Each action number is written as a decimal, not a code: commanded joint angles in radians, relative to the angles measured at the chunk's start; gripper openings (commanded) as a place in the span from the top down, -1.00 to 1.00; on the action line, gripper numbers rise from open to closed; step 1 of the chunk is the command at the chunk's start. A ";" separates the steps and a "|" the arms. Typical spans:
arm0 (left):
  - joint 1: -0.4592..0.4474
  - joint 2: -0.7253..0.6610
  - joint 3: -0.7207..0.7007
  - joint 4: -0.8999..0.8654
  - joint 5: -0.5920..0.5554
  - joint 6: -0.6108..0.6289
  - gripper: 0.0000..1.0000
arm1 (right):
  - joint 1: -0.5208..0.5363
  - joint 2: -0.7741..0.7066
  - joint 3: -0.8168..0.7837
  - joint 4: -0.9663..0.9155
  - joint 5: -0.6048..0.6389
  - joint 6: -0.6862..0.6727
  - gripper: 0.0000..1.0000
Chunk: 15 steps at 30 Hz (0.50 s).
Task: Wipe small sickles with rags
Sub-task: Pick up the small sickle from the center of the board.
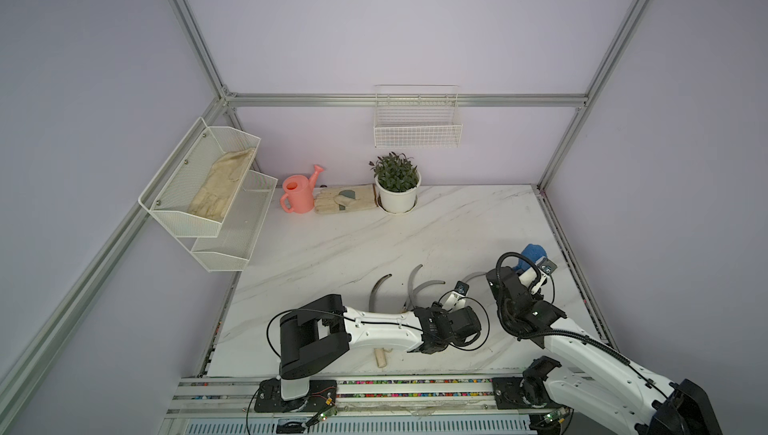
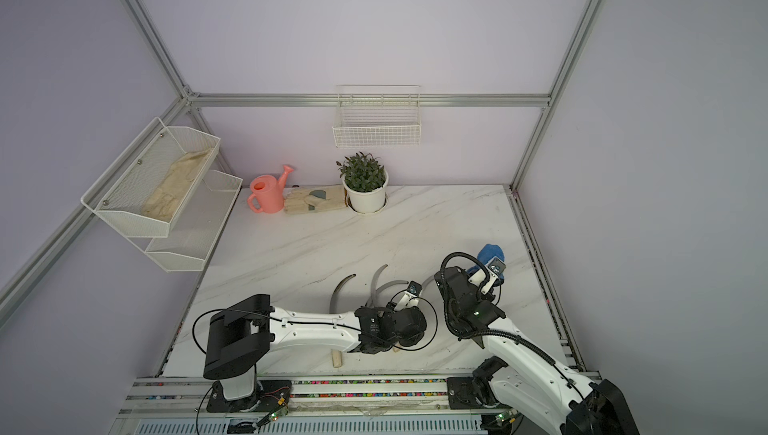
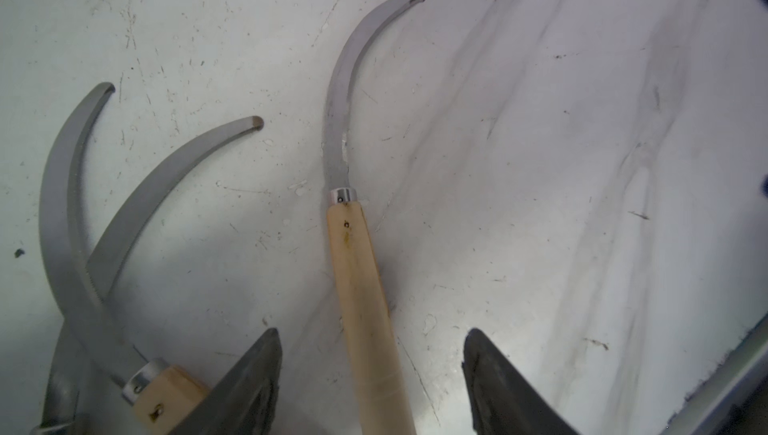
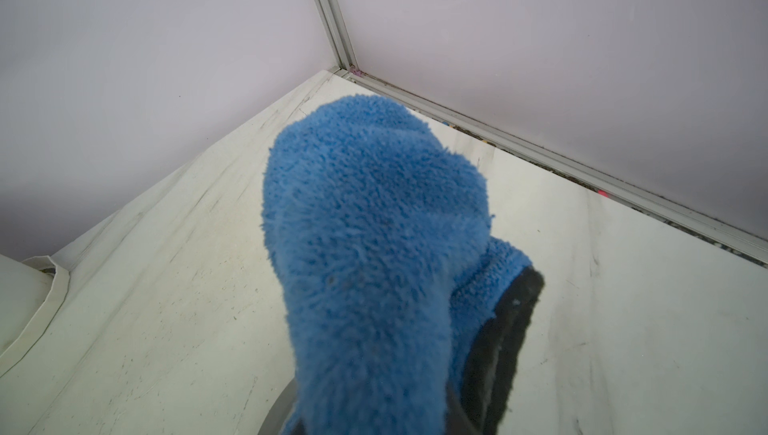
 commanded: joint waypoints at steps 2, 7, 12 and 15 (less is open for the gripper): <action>-0.009 0.042 0.061 -0.054 -0.005 -0.036 -0.43 | -0.005 -0.022 -0.005 0.027 0.006 -0.009 1.00; -0.009 0.077 0.076 -0.057 0.007 -0.036 -0.26 | -0.005 -0.029 -0.009 0.030 0.002 -0.012 1.00; -0.009 0.147 0.159 -0.149 -0.024 -0.074 -0.12 | -0.005 -0.031 -0.011 0.034 -0.002 -0.016 1.00; -0.005 0.192 0.203 -0.170 -0.049 -0.062 0.06 | -0.005 -0.035 -0.011 0.034 -0.001 -0.016 1.00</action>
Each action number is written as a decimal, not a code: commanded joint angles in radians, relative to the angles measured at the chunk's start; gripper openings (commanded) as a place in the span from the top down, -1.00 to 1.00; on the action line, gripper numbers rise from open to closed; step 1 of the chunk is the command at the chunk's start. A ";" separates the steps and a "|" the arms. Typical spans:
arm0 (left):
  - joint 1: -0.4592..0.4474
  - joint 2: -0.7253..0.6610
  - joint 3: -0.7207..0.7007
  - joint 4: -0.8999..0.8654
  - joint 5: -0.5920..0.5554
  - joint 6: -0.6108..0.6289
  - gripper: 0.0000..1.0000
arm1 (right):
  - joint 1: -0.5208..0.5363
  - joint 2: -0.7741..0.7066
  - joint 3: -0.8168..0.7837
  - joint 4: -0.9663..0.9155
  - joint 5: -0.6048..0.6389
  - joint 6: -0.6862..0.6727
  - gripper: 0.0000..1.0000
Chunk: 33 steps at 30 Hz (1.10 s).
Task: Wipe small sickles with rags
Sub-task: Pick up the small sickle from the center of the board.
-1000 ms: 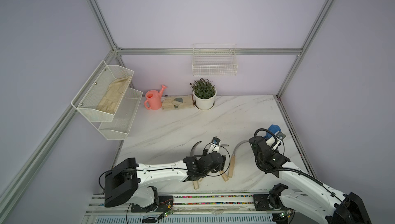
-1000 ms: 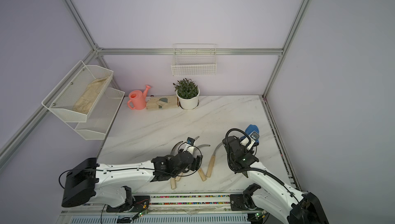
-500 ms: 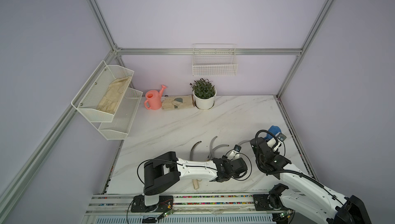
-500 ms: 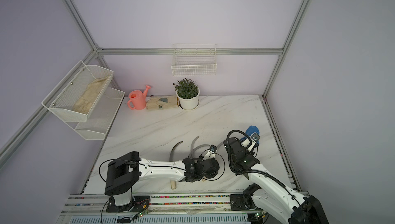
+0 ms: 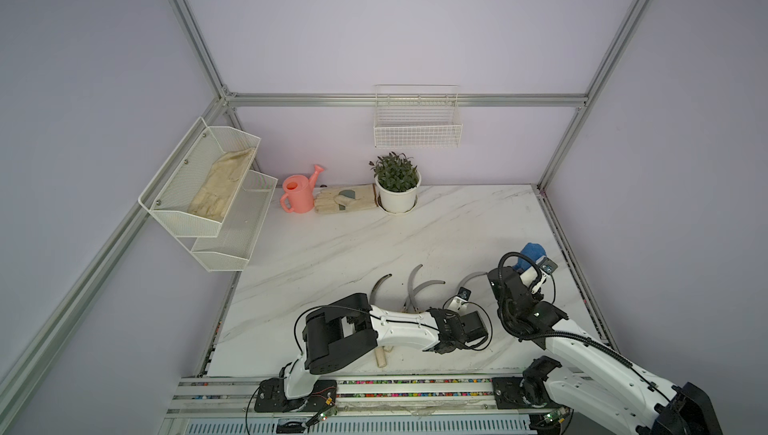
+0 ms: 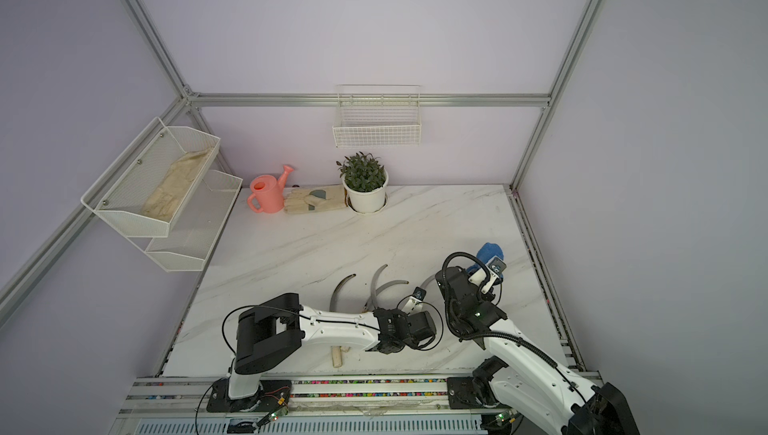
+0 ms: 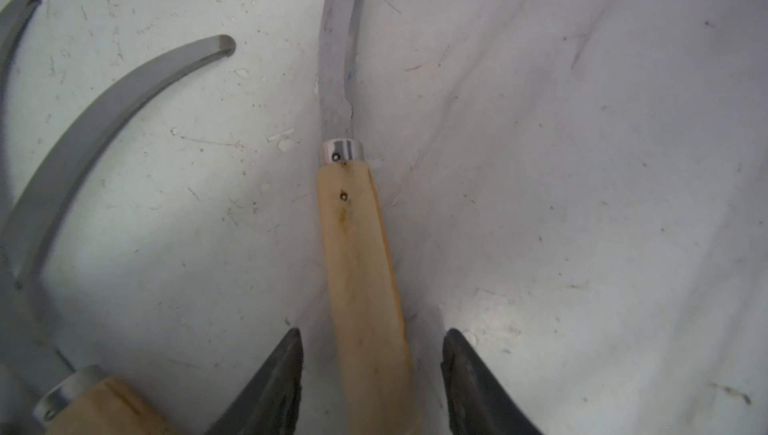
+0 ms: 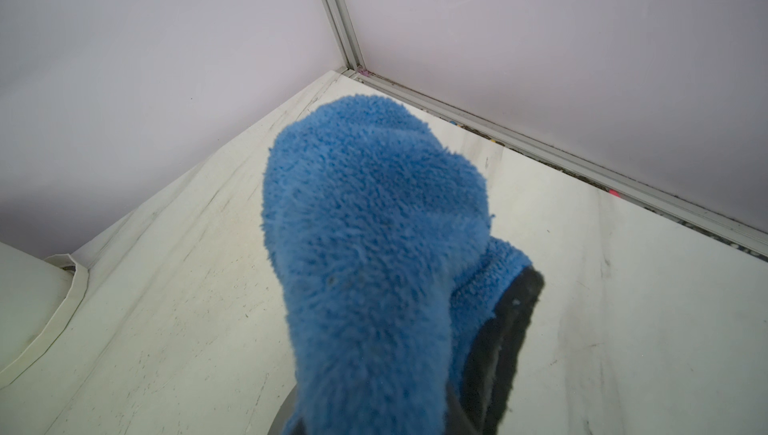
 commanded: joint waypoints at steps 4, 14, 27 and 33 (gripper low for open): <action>0.022 0.058 0.101 -0.056 -0.055 0.019 0.30 | -0.006 -0.028 -0.015 0.023 0.010 -0.007 1.00; 0.114 0.075 0.118 0.003 -0.073 0.169 0.51 | -0.007 -0.029 -0.017 0.029 0.008 -0.012 1.00; 0.180 0.092 0.111 0.139 0.010 0.332 0.23 | -0.007 -0.025 -0.017 0.038 0.007 -0.020 1.00; 0.180 -0.002 0.012 0.171 -0.006 0.316 -0.31 | -0.007 -0.024 -0.017 0.045 0.001 -0.028 1.00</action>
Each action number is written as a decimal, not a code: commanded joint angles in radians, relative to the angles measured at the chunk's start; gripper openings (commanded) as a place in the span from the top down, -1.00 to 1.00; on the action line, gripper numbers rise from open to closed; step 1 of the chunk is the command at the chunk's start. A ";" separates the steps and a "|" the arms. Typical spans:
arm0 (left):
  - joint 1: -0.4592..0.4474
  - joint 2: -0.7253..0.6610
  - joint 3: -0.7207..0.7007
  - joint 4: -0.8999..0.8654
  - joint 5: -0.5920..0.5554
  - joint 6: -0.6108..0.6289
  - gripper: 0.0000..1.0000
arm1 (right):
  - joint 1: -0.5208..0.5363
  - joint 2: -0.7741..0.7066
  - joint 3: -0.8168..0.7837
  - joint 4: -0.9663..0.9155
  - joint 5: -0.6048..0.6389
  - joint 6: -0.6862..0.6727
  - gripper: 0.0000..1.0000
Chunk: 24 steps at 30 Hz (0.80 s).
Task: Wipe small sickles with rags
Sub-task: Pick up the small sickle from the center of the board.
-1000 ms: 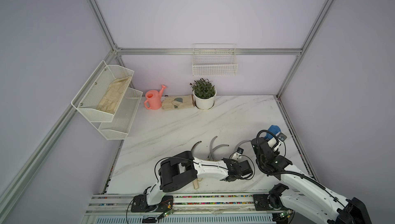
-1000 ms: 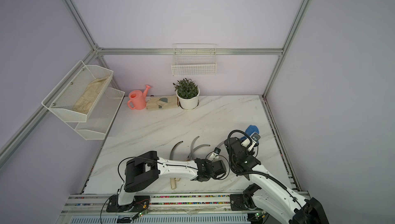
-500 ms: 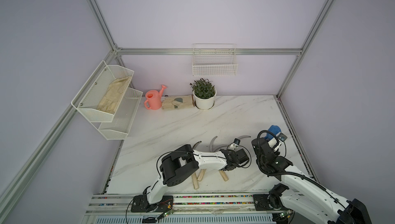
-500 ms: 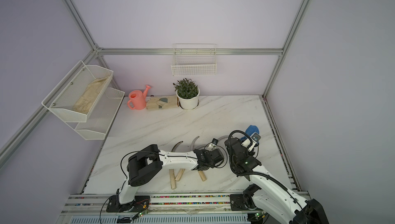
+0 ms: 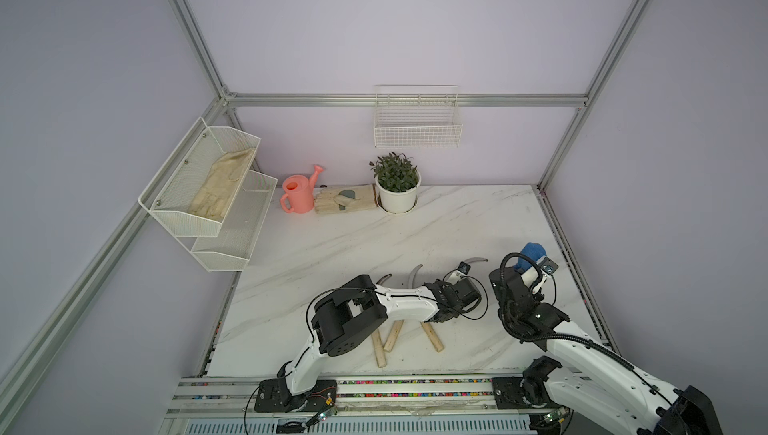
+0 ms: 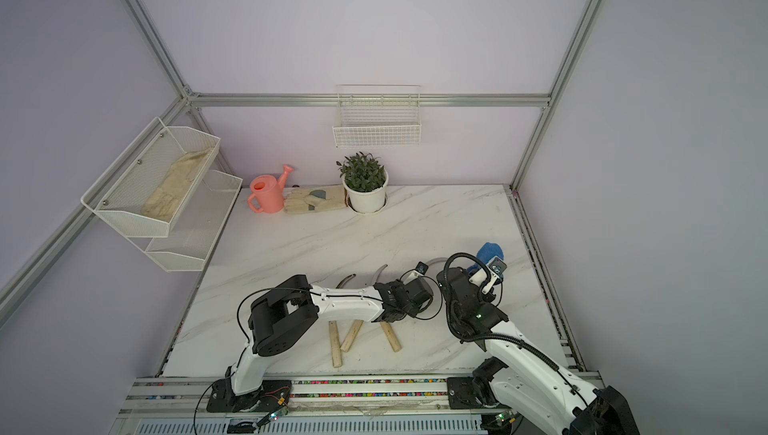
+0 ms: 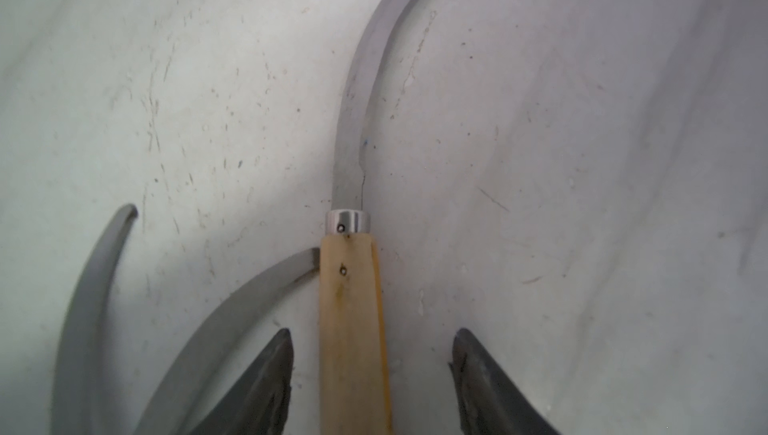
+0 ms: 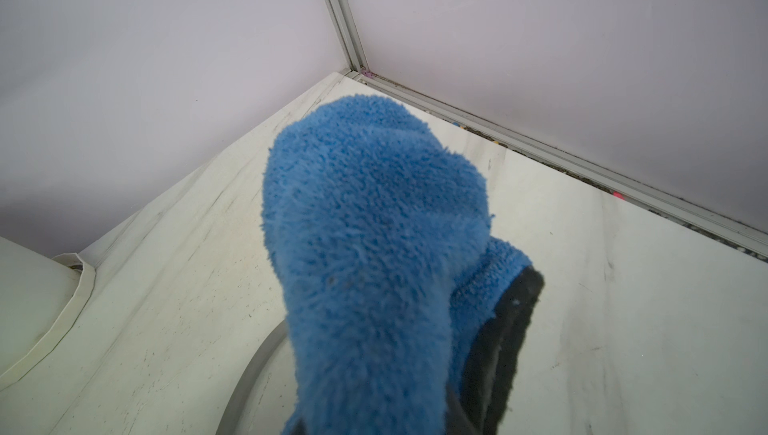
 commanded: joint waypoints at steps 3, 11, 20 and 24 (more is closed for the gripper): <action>-0.006 -0.153 -0.130 0.043 -0.025 -0.019 -0.35 | -0.004 -0.007 -0.007 0.030 0.006 -0.010 1.00; -0.070 -0.284 -0.309 0.074 -0.071 -0.075 -0.34 | -0.004 -0.007 -0.010 0.042 -0.001 -0.022 1.00; -0.086 -0.251 -0.319 0.080 -0.035 -0.111 -0.32 | -0.004 -0.005 -0.010 0.046 -0.006 -0.027 1.00; -0.087 -0.232 -0.319 0.084 -0.029 -0.117 -0.25 | -0.004 -0.003 -0.009 0.049 -0.008 -0.029 1.00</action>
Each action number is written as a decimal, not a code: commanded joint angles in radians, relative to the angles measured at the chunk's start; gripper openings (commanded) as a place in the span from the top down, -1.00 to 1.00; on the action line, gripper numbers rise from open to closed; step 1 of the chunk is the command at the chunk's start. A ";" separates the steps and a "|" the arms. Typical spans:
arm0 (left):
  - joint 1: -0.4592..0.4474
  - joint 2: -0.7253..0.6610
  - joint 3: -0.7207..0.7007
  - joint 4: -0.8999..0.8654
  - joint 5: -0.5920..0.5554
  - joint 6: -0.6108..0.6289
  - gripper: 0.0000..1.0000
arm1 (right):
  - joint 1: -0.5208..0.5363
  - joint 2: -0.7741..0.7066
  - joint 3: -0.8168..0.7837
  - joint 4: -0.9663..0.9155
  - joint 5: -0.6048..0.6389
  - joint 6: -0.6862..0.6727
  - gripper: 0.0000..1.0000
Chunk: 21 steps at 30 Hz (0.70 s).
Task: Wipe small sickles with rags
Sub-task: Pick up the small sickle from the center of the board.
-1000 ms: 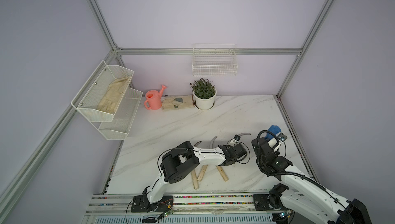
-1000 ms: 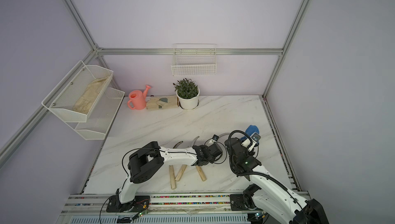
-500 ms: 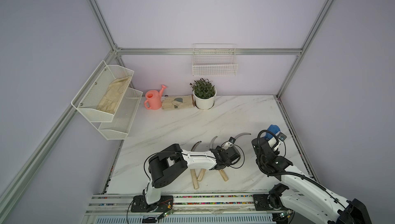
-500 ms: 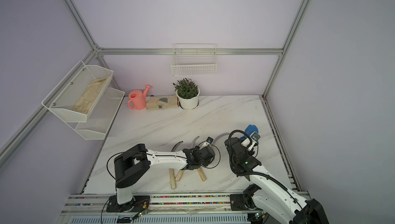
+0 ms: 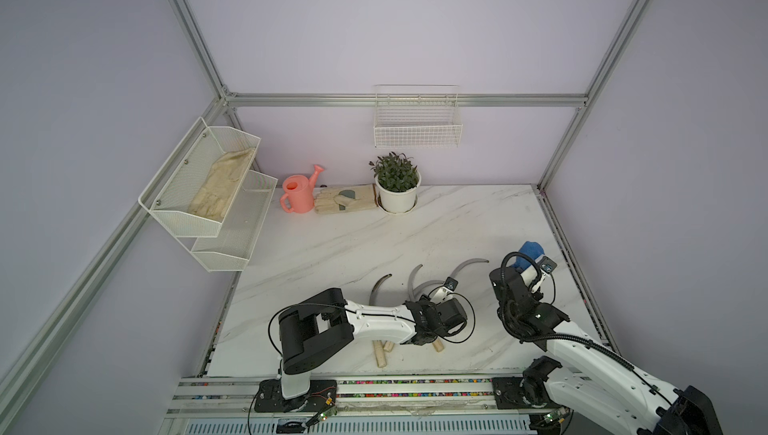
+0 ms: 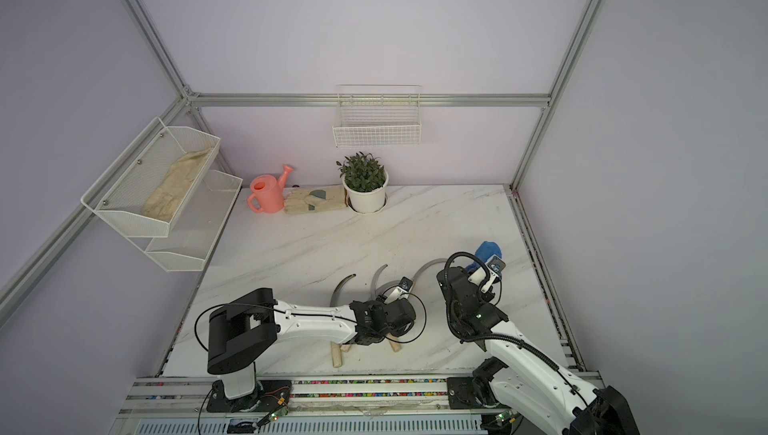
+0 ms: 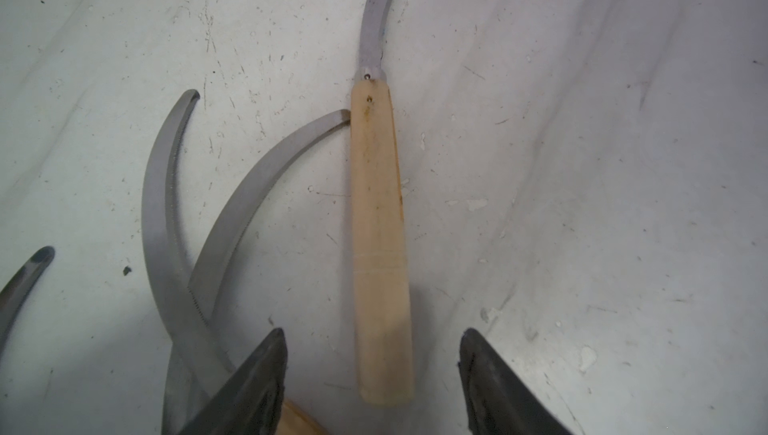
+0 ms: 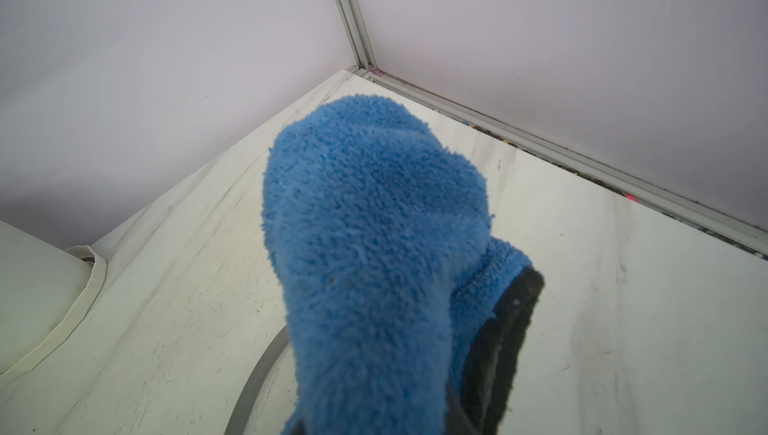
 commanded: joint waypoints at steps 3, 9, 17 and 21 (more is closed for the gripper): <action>0.004 0.026 -0.024 0.050 0.031 -0.022 -0.09 | -0.004 -0.003 -0.009 0.024 0.010 -0.006 1.00; 0.005 0.040 -0.026 0.057 0.048 -0.029 0.04 | -0.004 -0.006 -0.012 0.030 0.005 -0.009 1.00; 0.005 0.041 -0.042 0.057 0.061 -0.038 0.15 | -0.004 -0.008 -0.011 0.033 0.005 -0.013 1.00; 0.004 0.045 -0.053 0.064 0.058 -0.046 0.15 | -0.004 -0.007 -0.012 0.033 0.003 -0.013 1.00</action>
